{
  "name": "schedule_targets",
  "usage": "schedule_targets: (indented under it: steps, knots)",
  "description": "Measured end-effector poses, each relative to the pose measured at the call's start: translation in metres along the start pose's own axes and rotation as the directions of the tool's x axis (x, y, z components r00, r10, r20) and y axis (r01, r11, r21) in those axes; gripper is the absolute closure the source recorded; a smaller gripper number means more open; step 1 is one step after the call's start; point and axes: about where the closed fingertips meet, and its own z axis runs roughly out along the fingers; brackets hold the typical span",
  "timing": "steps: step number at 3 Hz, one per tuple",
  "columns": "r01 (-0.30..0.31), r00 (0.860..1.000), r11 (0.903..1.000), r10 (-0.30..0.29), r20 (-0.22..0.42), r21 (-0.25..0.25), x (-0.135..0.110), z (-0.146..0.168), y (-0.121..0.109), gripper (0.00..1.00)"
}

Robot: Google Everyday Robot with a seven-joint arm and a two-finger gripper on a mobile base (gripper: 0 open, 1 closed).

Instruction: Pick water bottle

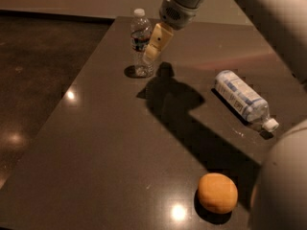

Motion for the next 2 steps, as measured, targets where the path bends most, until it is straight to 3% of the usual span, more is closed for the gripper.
schedule_targets:
  steps: [2]
  knots:
    - [-0.073, 0.993, 0.9972, 0.074, 0.088, -0.016, -0.051, 0.026, -0.004, 0.0]
